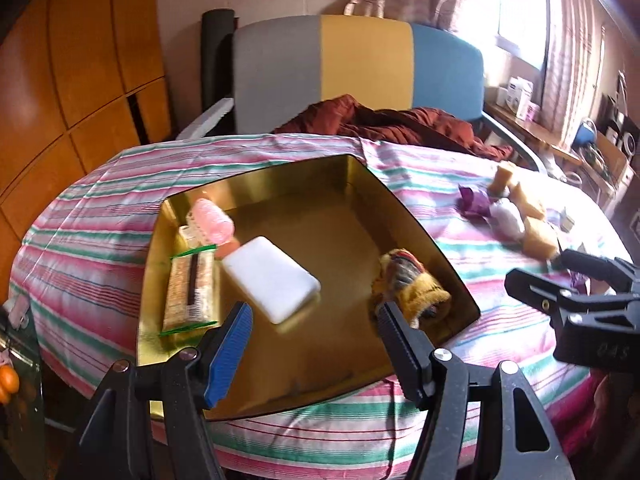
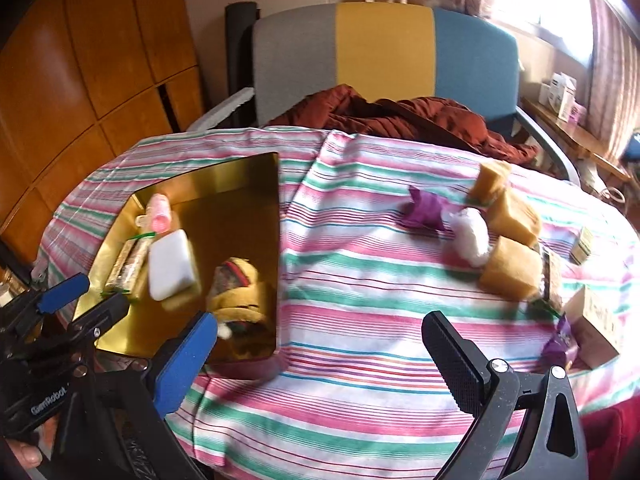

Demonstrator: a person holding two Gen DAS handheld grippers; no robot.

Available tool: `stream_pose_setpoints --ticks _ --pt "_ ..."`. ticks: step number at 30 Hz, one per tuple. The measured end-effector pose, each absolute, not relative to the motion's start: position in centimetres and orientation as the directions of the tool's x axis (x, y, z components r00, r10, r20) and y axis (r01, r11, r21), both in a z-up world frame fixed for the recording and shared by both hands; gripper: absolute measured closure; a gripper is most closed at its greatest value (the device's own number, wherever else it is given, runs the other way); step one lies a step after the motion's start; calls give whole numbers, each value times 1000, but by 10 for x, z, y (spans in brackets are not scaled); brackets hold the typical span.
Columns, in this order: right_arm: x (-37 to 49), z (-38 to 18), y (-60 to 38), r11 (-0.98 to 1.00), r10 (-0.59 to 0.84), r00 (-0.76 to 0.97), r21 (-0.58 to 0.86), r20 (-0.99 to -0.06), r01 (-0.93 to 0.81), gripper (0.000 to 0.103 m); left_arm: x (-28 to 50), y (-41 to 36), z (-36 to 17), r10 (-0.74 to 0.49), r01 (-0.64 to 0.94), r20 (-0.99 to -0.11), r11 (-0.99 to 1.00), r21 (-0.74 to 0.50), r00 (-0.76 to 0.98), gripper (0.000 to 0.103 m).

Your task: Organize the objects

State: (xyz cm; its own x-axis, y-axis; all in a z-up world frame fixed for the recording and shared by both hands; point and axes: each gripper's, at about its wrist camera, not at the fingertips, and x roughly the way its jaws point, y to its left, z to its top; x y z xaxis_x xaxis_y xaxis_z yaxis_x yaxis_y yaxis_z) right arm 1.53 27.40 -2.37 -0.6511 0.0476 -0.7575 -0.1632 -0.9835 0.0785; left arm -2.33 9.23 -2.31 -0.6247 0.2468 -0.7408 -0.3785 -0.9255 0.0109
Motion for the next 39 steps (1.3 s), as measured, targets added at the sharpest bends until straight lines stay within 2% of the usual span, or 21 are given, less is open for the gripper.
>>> stream_pose_setpoints --ticks 16,24,32,36,39 --pt "36 -26 344 -946 152 -605 61 -782 -317 0 -8 157 -25 349 -570 -747 -821 48 -566 36" --pt "72 -25 433 -852 177 -548 152 -817 -501 0 -1 190 -27 437 -670 -757 -742 2 -485 36" --pt "119 -19 535 -647 296 -526 238 -798 -724 0 8 224 -36 481 -746 -787 -665 -39 -387 36" --pt "134 -27 563 -574 316 -540 295 -780 -763 0 11 247 -41 484 -777 -797 -629 -30 -361 36" --pt "144 -37 579 -511 270 -581 397 -768 -762 0 12 264 -45 506 -804 -802 -591 -56 -316 36"
